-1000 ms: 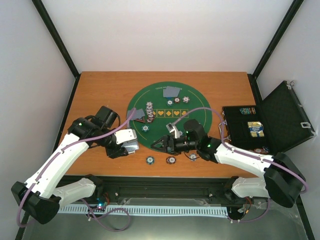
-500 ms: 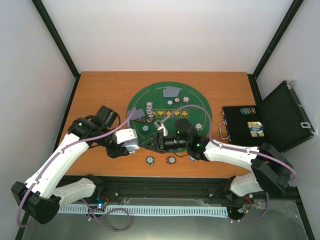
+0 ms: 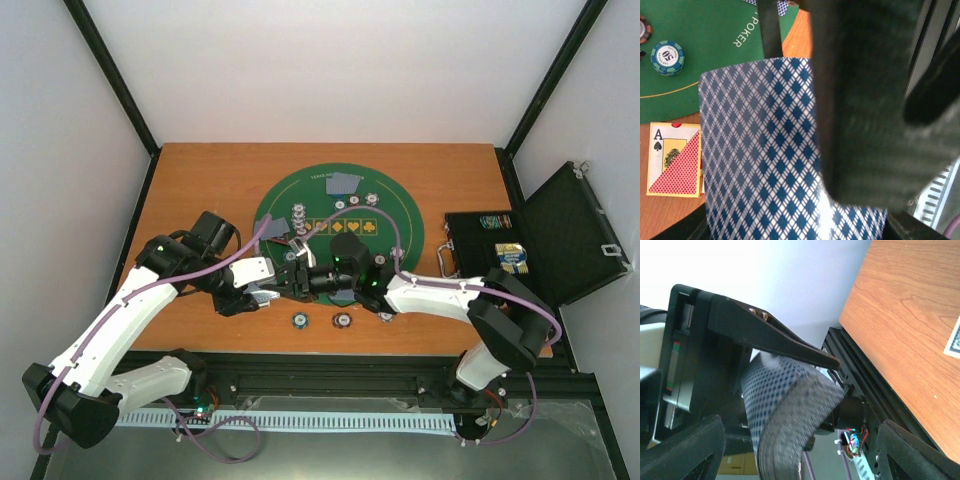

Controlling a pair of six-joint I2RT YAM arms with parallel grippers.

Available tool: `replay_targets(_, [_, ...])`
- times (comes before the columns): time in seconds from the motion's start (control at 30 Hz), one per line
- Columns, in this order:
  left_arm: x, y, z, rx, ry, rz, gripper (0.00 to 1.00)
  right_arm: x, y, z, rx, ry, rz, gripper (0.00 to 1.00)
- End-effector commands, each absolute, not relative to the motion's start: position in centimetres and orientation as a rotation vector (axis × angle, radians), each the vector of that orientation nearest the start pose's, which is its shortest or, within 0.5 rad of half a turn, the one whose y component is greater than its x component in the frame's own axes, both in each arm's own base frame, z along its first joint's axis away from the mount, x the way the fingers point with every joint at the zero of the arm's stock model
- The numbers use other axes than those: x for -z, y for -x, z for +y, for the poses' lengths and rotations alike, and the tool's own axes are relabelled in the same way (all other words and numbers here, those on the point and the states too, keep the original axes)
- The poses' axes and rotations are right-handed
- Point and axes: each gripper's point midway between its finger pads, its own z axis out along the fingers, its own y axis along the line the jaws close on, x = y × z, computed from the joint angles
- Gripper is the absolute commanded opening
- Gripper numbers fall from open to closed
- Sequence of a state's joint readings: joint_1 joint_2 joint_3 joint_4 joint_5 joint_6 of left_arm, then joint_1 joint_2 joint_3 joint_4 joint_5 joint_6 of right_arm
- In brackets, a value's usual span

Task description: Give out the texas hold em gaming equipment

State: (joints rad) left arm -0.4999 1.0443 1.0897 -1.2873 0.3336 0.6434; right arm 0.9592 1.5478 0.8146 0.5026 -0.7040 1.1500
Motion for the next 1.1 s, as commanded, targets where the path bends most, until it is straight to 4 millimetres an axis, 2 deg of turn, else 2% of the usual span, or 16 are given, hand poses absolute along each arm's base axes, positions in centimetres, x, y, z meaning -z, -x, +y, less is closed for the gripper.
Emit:
replay_targets(0.0, [-20.7, -15.5, -15.3, 0.445, -1.547, 2.223, 0.2, -23.5, -15.6, 43.7, -2.026, 0.511, 2.185, 0.82])
replay_targets(0.2, [-20.9, -15.4, -15.3, 0.442, -1.549, 2.215, 0.2, -22.2, -15.7, 44.9, -2.055, 0.502, 2.214, 0.81])
replay_targets(0.37, [-21.0, -15.3, -15.2, 0.437, -1.549, 2.212, 0.2, -20.7, -15.7, 45.1, -2.056, 0.485, 2.254, 0.79])
replay_targets(0.5, [-21.2, -15.2, -15.1, 0.435, -1.551, 2.204, 0.2, -19.3, -16.2, 44.3, -2.03, 0.451, 2.289, 0.77])
replay_targets(0.7, [-21.4, -15.2, -15.1, 0.435, -1.548, 2.2, 0.2, -17.6, -17.5, 41.8, -1.98, 0.371, 2.328, 0.73])
replay_targets(0.83, [-21.4, -15.2, -15.1, 0.432, -1.549, 2.198, 0.2, -17.6, -17.7, 40.9, -1.947, 0.362, 2.333, 0.7])
replay_targets(1.07, [-21.4, -15.2, -15.1, 0.433, -1.548, 2.2, 0.2, -19.4, -17.6, 40.2, -1.939, 0.37, 2.29, 0.55])
